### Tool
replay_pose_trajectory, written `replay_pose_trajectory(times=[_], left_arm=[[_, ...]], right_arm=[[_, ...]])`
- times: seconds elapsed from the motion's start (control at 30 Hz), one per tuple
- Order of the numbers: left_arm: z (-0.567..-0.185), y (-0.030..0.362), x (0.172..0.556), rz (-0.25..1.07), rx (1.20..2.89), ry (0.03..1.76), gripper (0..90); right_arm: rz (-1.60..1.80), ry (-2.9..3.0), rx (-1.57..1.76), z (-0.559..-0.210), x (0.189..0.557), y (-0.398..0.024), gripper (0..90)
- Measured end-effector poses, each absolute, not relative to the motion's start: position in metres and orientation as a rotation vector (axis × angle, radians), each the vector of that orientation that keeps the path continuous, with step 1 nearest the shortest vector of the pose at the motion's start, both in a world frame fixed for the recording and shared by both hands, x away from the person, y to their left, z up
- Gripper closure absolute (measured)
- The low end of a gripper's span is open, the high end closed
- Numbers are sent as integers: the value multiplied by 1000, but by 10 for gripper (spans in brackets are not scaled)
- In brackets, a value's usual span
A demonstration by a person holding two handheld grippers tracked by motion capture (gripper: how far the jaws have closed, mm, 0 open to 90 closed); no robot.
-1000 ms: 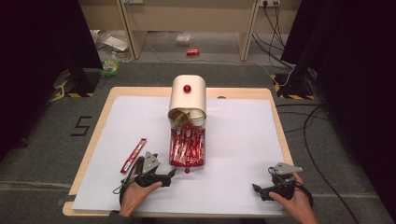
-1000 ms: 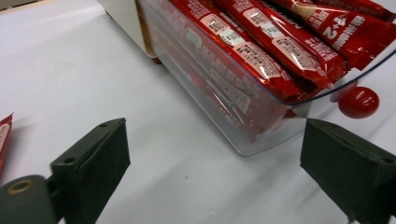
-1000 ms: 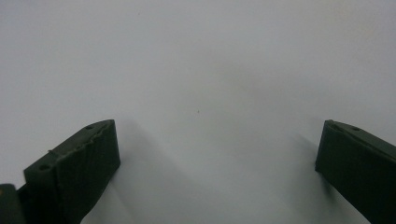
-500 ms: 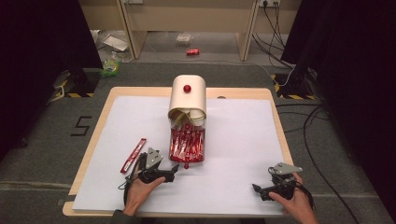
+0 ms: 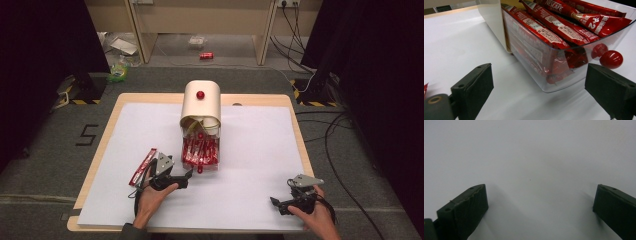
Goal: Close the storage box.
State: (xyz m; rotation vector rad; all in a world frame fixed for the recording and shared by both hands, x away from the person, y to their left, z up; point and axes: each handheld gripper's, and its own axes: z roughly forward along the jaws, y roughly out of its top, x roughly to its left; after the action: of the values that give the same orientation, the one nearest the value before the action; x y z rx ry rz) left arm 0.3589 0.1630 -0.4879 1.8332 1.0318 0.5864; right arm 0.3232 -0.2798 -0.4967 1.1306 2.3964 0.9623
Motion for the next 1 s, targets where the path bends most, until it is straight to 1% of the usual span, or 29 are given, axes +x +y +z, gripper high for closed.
replay_pose_trajectory(times=[0.27, 0.53, 1.0], left_arm=[[-489, 165, 362, 610, 1828, 1059, 58], [-490, 167, 366, 595, 1812, 1084, 54], [-489, 165, 373, 605, 1807, 1106, 54]], right_arm=[[962, 2396, 1131, -497, 323, -280, 2], [962, 2396, 1130, -497, 323, -280, 2], [962, 2396, 1131, -497, 323, -280, 2]])
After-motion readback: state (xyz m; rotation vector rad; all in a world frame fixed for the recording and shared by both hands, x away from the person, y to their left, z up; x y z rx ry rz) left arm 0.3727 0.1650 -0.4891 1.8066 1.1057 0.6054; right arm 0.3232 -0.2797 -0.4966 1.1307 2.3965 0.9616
